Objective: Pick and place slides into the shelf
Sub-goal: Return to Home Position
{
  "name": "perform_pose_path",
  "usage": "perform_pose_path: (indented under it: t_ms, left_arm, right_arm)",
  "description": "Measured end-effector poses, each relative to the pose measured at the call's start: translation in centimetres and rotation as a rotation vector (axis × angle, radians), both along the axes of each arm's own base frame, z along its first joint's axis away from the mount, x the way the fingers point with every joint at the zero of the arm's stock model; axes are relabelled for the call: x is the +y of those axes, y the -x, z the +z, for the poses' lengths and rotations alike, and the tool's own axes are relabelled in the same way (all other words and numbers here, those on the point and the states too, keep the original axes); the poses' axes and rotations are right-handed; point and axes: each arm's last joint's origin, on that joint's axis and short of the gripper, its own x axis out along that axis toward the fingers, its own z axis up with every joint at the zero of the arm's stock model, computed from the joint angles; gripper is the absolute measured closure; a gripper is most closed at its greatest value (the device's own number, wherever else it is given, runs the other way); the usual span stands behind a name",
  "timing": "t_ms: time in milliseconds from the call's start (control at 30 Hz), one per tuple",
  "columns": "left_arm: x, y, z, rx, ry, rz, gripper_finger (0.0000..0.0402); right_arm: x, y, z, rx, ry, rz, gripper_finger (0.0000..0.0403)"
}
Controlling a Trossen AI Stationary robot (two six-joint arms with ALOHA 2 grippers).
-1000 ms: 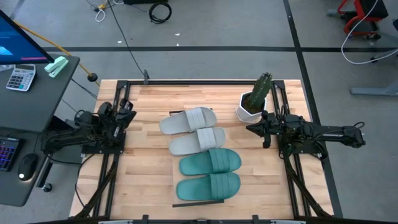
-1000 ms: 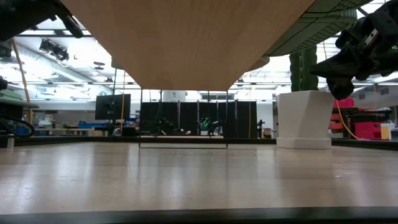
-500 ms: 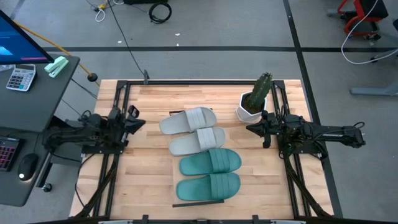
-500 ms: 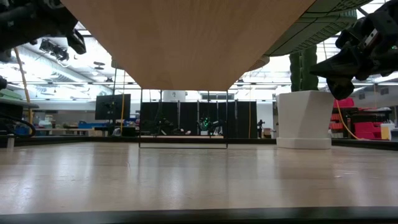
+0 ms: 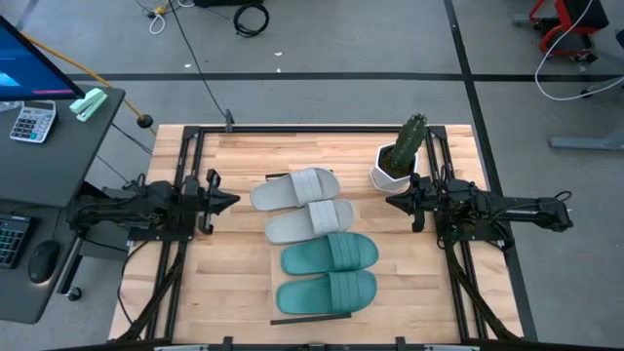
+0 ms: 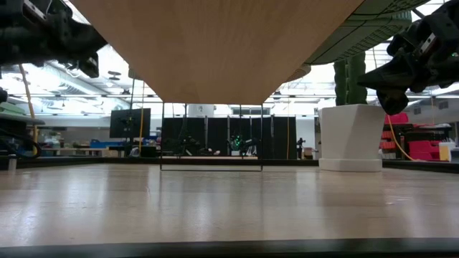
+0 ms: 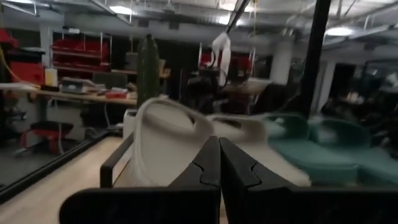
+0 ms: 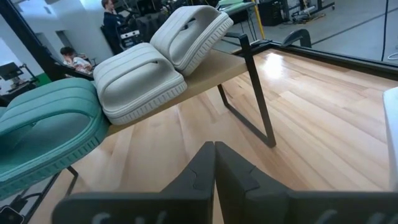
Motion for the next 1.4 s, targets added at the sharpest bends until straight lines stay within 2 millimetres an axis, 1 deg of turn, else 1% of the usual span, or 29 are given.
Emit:
perform_pose_path:
  t_ms: [200, 367, 567, 700, 1167, 1400]
  left_arm:
    - [0.1, -0.2, -1.5, 0.160, -0.032, 0.033, 0.0402]
    - [0.1, -0.2, -1.9, 0.199, -0.043, 0.032, 0.0401]
    - [0.1, -0.2, -2.0, 0.214, -0.056, 0.031, 0.0401]
    - [0.1, -0.2, -2.1, 0.223, -0.096, 0.035, 0.0399]
    - [0.1, -0.2, -1.9, 0.207, -0.102, 0.040, 0.0367]
    - [0.1, -0.2, -1.9, 0.206, -0.102, 0.040, 0.0373]
  right_arm:
    - [0.0, 0.0, 0.0, 0.000, 0.000, 0.000, 0.0386]
    - [0.0, 0.0, 0.0, 0.000, 0.000, 0.000, 0.0386]
    - [0.0, 0.0, 0.0, 0.000, 0.000, 0.000, 0.0386]
    - [0.0, 0.0, 0.0, 0.000, 0.000, 0.000, 0.0386]
    - [0.0, 0.0, 0.0, 0.000, 0.000, 0.000, 0.0386]
    - [0.0, 0.0, 0.0, 0.000, 0.000, 0.000, 0.0386]
